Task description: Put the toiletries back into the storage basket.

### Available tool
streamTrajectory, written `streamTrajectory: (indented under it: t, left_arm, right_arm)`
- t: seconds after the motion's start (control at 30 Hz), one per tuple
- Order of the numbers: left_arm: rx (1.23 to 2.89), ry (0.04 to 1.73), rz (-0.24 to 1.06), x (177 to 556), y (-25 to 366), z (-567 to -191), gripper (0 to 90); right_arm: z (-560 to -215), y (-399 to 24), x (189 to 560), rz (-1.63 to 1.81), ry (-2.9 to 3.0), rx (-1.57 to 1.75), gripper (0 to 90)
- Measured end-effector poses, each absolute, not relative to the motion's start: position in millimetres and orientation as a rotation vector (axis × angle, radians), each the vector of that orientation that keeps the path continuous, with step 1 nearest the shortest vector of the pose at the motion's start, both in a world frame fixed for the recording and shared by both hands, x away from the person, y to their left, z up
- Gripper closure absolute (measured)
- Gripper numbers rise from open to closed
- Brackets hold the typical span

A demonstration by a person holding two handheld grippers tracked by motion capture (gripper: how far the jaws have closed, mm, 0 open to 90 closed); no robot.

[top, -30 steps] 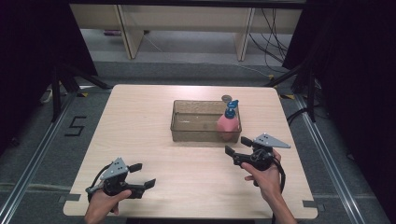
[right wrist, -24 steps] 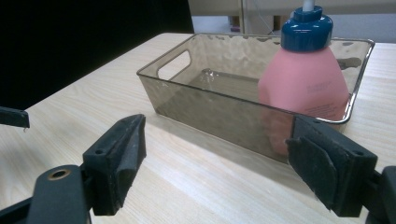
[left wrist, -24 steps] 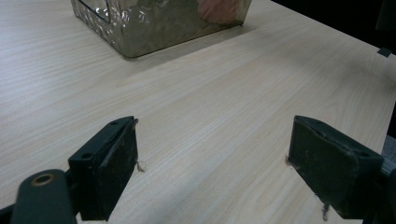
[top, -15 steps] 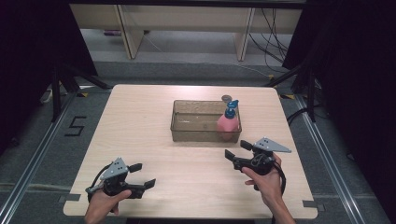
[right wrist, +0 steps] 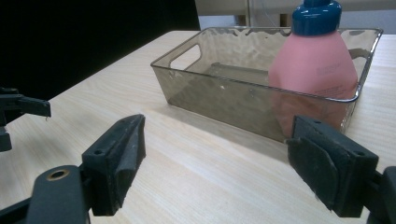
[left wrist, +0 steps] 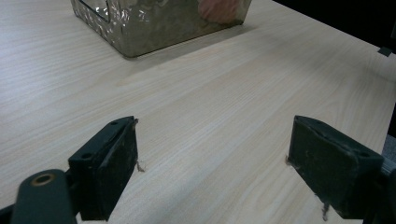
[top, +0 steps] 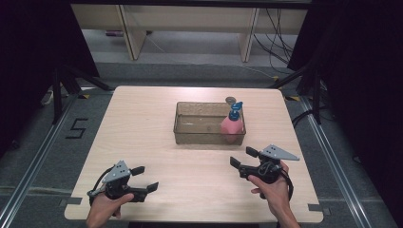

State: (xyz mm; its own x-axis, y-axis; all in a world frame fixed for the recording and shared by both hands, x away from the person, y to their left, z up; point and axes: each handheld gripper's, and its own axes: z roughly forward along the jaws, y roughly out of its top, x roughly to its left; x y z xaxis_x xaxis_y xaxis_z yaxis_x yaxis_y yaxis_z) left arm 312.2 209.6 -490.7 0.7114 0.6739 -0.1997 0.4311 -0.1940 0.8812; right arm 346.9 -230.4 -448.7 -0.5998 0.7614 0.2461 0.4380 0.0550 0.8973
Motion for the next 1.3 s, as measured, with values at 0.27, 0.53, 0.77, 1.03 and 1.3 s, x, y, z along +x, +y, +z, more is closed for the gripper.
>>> streamTrajectory:
  t: [0.27,0.53,0.77,1.03,1.3]
  left_arm:
    - [1.83,0.863,0.28,312.2,209.8,-490.4,15.4]
    - [1.831,0.86,0.281,312.2,209.6,-490.4,15.3]
    - [1.83,0.863,0.282,312.1,209.3,-490.5,15.3]
    - [1.83,0.862,0.283,311.9,209.2,-490.5,15.4]
    - [1.833,0.859,0.278,311.9,208.6,-490.8,15.3]
  right_arm:
    - [-455.7,-233.0,342.5,1.568,2.057,1.214,19.2]
    - [-458.2,-233.5,334.3,1.566,2.063,1.188,17.5]
    - [-461.3,-234.8,326.1,1.563,2.075,1.204,16.5]
    - [-466.2,-237.6,320.9,1.557,2.094,1.198,16.2]
    - [-470.2,-240.2,315.4,1.545,2.106,1.196,16.2]
